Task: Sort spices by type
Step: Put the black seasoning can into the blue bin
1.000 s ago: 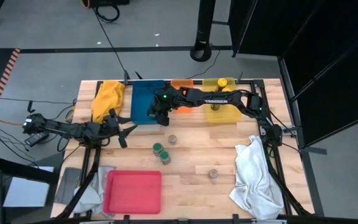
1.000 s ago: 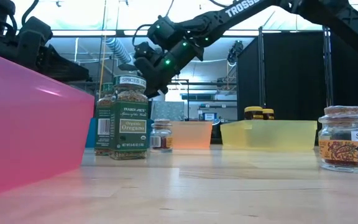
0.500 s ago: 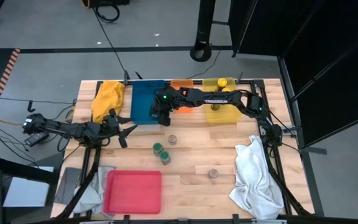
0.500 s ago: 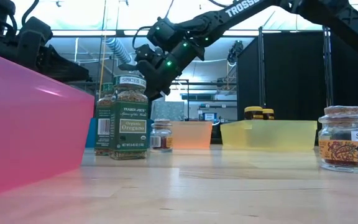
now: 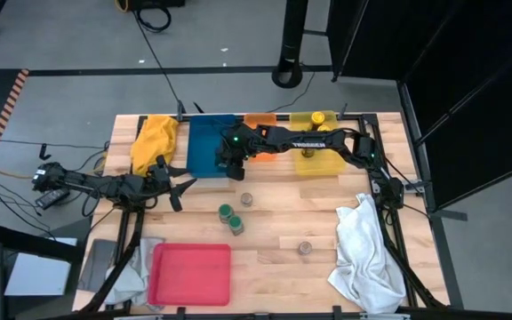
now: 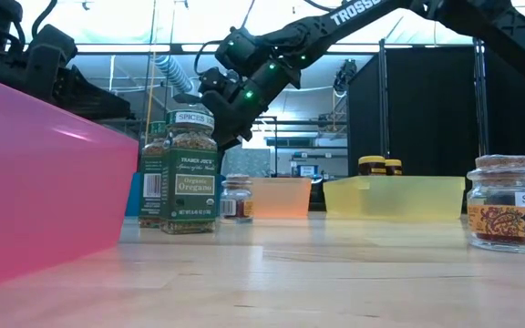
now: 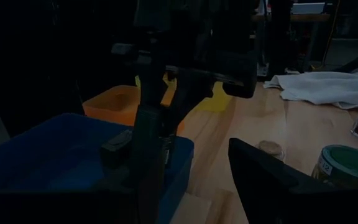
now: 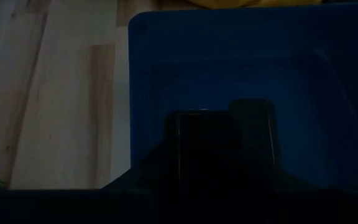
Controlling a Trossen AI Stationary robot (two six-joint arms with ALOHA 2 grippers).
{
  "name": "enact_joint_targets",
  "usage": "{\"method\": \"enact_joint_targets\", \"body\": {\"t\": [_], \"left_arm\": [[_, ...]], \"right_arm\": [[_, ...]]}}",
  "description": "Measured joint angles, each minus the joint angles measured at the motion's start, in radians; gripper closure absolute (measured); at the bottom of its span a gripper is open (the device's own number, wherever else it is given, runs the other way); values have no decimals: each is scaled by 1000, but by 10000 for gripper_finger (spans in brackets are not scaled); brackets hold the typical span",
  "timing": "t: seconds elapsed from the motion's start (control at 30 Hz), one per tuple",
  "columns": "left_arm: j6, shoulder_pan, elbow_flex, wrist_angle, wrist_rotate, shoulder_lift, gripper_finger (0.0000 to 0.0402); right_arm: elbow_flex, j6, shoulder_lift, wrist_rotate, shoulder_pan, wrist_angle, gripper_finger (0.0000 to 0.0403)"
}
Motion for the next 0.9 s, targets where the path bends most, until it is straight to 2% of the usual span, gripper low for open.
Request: {"method": "enact_joint_targets", "body": {"t": [0.6, 0.9], "left_arm": [[-133, 0, 0, -22, 0, 0, 218], [-135, 0, 0, -25, 0, 0, 218]], "right_arm": [[0, -3, 0, 0, 0, -6, 266], [0, -21, 0, 17, 0, -6, 266]]}}
